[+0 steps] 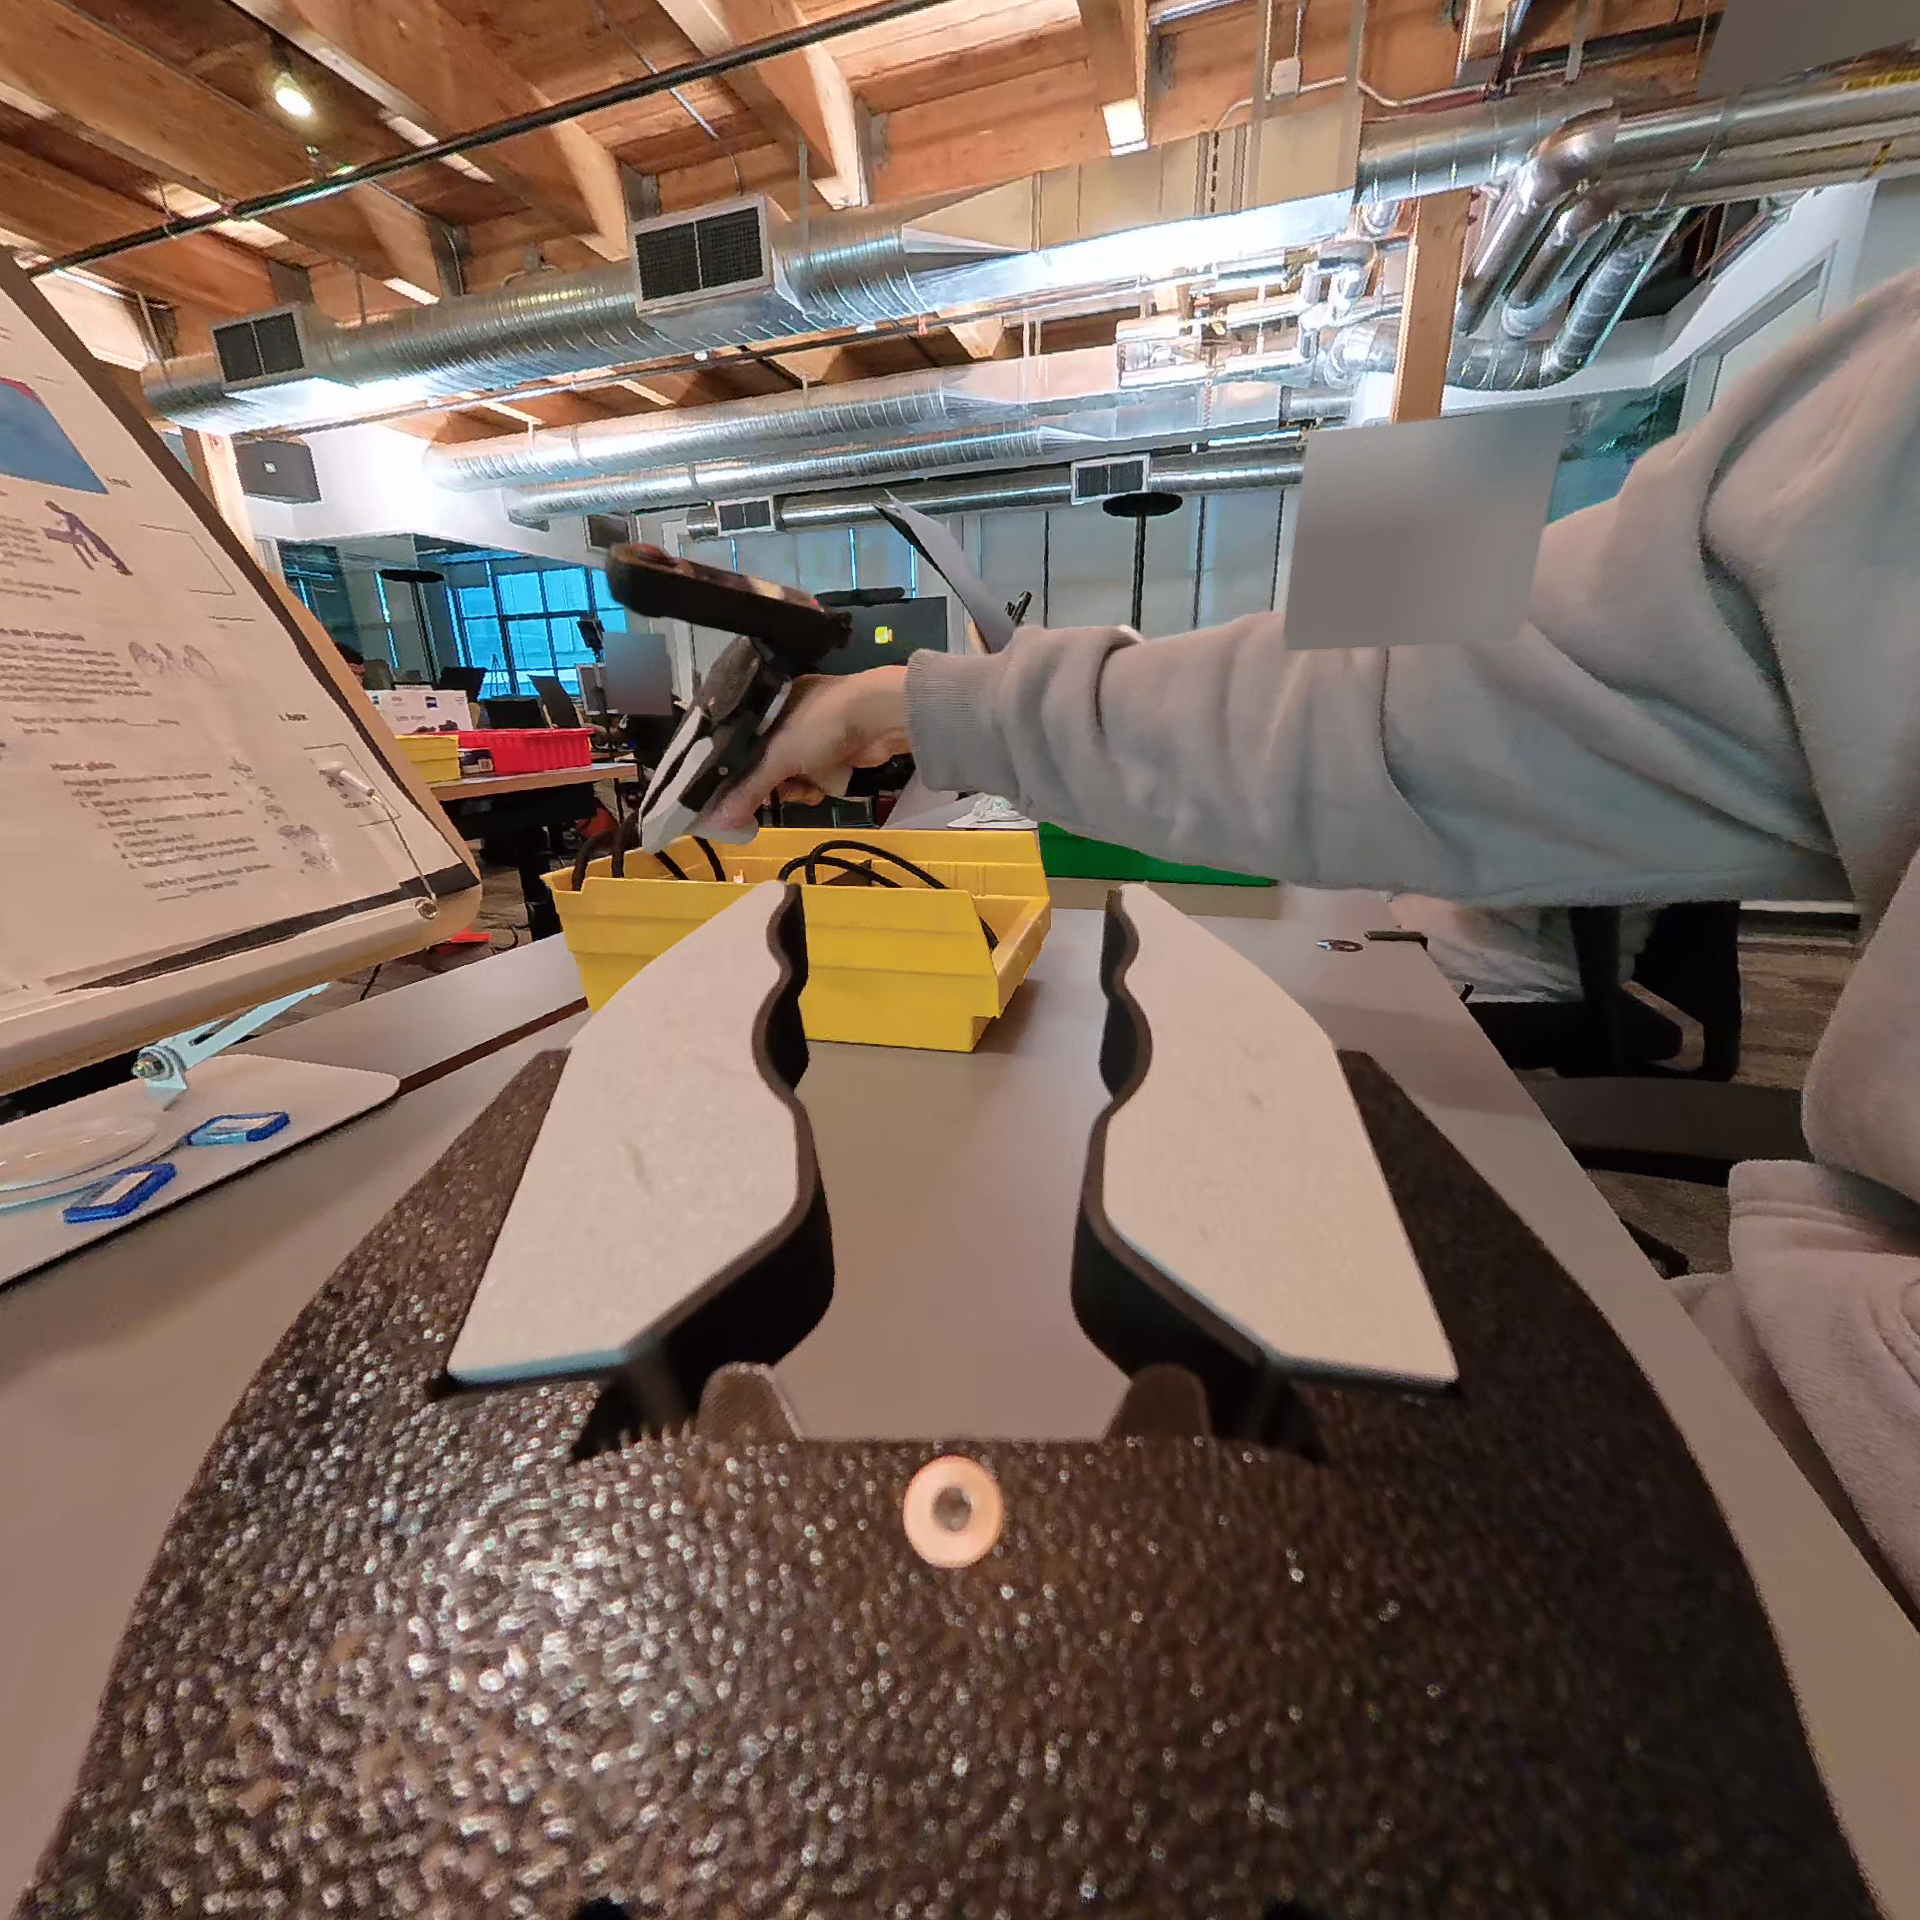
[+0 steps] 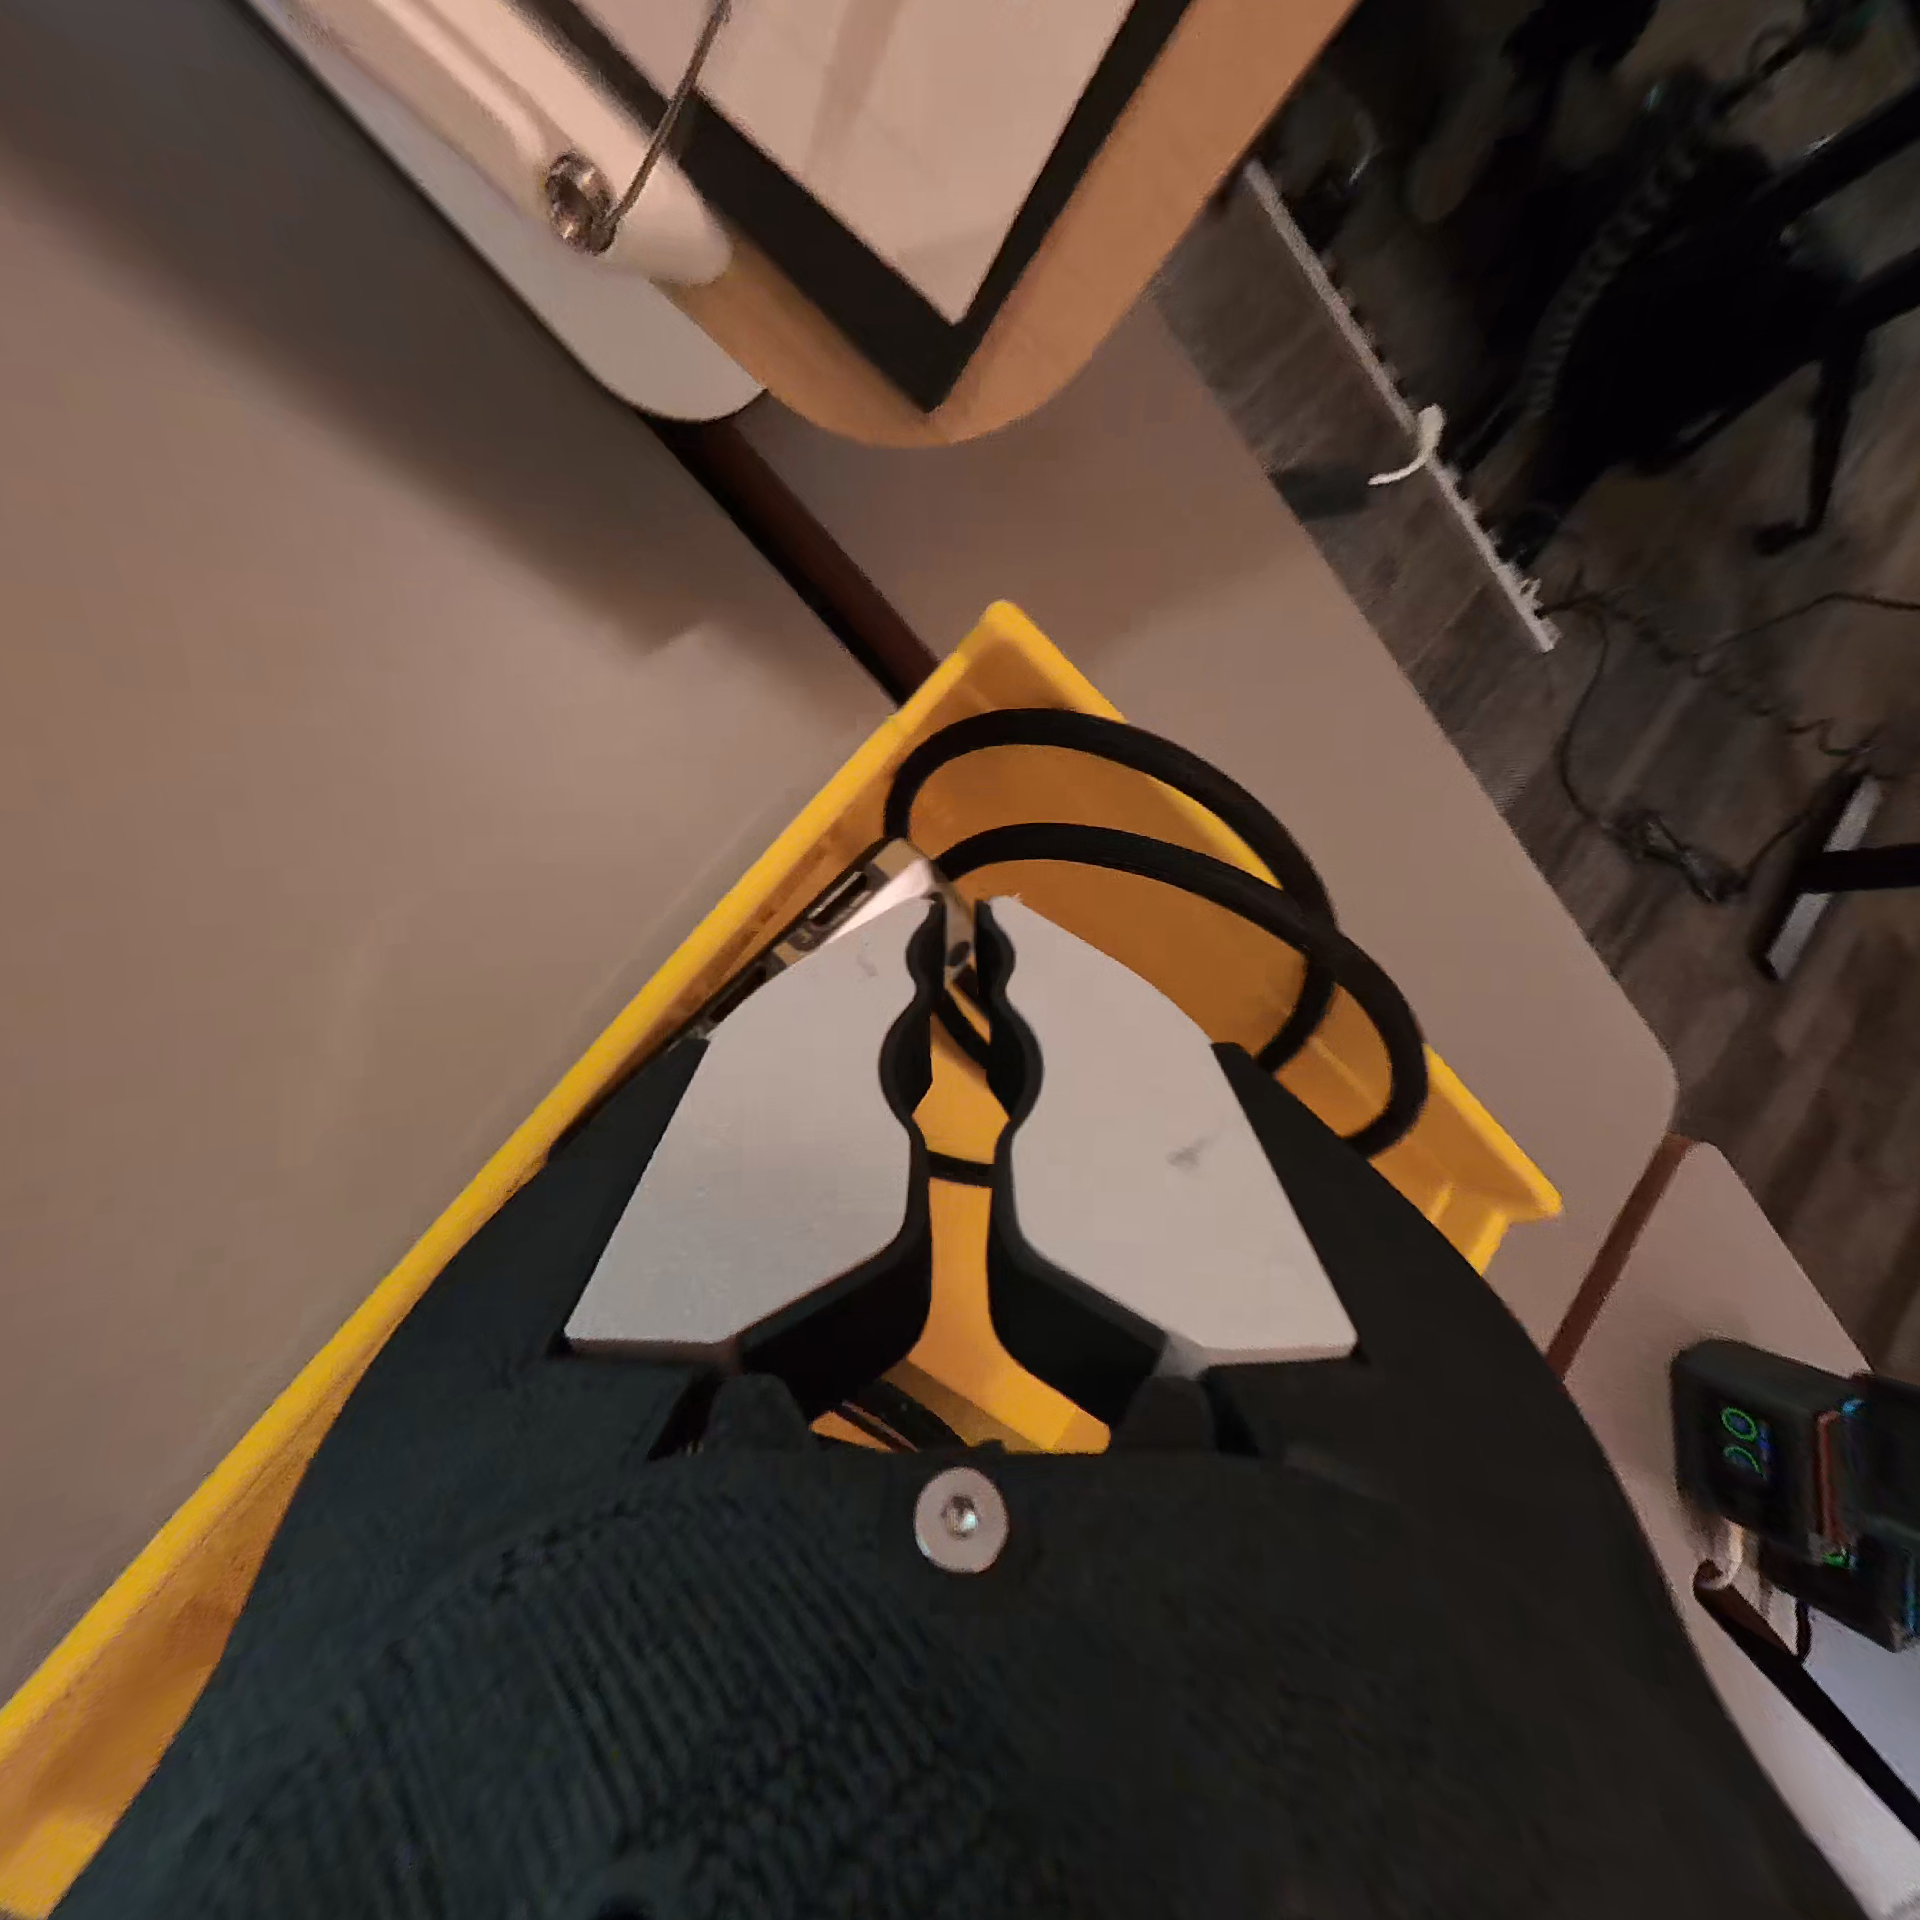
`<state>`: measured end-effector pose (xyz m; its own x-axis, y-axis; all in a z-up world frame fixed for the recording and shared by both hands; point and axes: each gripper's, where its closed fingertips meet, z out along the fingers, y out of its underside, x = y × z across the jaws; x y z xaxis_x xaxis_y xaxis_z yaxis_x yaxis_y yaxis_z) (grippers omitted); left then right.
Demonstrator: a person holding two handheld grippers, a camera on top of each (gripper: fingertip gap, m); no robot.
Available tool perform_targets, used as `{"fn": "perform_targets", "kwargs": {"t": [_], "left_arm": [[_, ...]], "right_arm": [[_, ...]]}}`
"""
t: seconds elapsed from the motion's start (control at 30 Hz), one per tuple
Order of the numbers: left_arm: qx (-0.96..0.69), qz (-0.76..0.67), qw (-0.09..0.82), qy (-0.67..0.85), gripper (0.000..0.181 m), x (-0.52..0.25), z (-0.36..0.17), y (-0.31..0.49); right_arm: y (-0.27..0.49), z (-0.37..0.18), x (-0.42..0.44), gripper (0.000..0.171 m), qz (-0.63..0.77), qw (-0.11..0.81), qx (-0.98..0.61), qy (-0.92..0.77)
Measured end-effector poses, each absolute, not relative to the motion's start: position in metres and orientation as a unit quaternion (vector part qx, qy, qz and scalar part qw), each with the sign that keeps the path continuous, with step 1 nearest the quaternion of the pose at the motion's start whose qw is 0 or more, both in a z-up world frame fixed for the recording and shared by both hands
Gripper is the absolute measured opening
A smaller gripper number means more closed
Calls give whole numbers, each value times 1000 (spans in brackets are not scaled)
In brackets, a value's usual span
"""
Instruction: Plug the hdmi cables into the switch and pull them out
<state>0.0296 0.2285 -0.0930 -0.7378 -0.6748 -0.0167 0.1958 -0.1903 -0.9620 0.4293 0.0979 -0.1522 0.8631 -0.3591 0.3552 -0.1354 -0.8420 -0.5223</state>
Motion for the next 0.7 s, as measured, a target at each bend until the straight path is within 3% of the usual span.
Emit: {"fn": "perform_targets", "kwargs": {"t": [0.03,0.17,0.23,0.37,0.53,0.7], "left_arm": [[-211,-744,293,562,54,29,-92,229],[-226,-745,285,559,53,33,-92,229],[-237,-733,289,569,53,37,-96,230],[-252,-707,302,588,53,43,-104,231],[-361,-638,333,594,52,59,-103,256],[-460,-418,456,637,55,49,-90,356]], "right_arm": [[95,-143,430,11,-238,266,-923,144],[96,-83,400,43,-248,423,-851,187],[97,-52,358,66,-213,517,-804,202],[112,-30,240,88,-125,655,-734,132],[115,-81,175,96,-133,607,-781,56],[93,-96,154,94,-98,605,-790,18]]}}
